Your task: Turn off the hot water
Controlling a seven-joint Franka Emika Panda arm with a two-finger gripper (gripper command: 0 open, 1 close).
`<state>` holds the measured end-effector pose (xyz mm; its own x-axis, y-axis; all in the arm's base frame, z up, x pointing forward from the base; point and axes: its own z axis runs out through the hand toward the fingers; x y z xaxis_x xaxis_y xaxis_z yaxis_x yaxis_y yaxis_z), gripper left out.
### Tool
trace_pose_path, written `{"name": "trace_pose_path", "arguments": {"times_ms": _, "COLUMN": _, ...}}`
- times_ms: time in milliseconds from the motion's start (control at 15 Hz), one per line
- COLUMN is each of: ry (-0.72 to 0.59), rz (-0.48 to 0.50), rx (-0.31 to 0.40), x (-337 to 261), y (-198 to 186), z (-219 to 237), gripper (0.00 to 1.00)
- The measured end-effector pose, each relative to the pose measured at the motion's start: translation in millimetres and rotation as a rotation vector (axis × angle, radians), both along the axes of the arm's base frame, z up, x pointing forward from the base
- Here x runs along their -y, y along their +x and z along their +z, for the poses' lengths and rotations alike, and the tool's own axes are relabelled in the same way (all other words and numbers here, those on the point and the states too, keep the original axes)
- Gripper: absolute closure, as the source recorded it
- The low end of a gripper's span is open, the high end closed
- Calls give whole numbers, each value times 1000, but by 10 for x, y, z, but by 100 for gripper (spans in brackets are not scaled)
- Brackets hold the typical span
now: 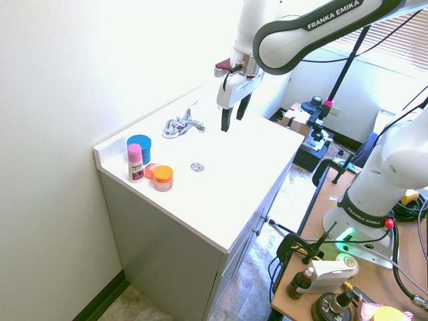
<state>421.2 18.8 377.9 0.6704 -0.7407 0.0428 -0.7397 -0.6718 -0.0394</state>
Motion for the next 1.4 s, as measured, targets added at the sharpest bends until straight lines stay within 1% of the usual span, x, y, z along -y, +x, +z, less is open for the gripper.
{"name": "trace_pose_path", "arguments": {"times_ms": 133, "ry": -1, "rz": -1, "rx": 0, "x": -3, "y": 7, "z": -12, "gripper": 0}}
{"name": "trace_pose_path", "arguments": {"times_ms": 200, "ry": -9, "rz": -3, "rx": 18, "x": -14, "y": 39, "z": -11, "gripper": 0}}
{"name": "trace_pose_path", "arguments": {"times_ms": 333, "ry": -50, "rz": -33, "rx": 87, "x": -60, "y": 178, "z": -30, "gripper": 0}}
{"name": "trace_pose_path", "arguments": {"times_ms": 533, "ry": -152, "rz": -105, "rx": 163, "x": -151, "y": 493, "z": -185, "gripper": 0}}
{"name": "trace_pose_path", "arguments": {"times_ms": 800, "ry": -254, "rz": -165, "rx": 222, "x": -210, "y": 957, "z": -316, "gripper": 0}}
{"name": "trace_pose_path", "arguments": {"times_ms": 933, "ry": -281, "rz": -169, "rx": 221, "x": -216, "y": 1127, "z": -386, "gripper": 0}}
{"name": "trace_pose_path", "arguments": {"times_ms": 1133, "ry": -311, "rz": -173, "rx": 215, "x": -174, "y": 1273, "z": -504, "gripper": 0}}
{"name": "trace_pose_path", "arguments": {"times_ms": 1400, "ry": -275, "rz": -179, "rx": 178, "x": -245, "y": 1311, "z": -635, "gripper": 0}}
